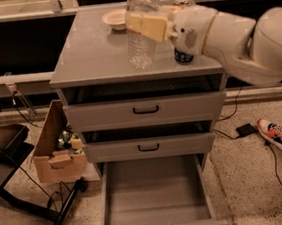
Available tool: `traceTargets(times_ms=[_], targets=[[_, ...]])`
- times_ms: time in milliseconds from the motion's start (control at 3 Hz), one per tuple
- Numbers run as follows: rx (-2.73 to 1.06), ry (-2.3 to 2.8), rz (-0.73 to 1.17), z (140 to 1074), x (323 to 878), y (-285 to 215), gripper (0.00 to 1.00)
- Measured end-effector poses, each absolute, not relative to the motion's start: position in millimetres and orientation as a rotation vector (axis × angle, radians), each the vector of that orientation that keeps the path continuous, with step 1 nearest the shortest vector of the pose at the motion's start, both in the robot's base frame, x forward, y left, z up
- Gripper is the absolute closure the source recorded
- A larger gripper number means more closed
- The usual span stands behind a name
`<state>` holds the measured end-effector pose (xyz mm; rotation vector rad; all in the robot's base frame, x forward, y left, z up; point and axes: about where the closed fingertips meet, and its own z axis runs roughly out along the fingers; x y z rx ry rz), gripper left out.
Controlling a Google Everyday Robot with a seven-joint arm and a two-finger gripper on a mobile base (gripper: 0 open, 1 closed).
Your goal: Pick water bottle from bottom drawer and place on counter
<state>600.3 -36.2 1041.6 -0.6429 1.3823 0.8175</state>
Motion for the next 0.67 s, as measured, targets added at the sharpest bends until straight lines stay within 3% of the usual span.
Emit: traceTargets(times_ms=[333,667], targets=[[-0.590,1.421,0.820,1064,649,-38,1.00],[-0.568,1.453,0.876,1054,725,-7,1.00]])
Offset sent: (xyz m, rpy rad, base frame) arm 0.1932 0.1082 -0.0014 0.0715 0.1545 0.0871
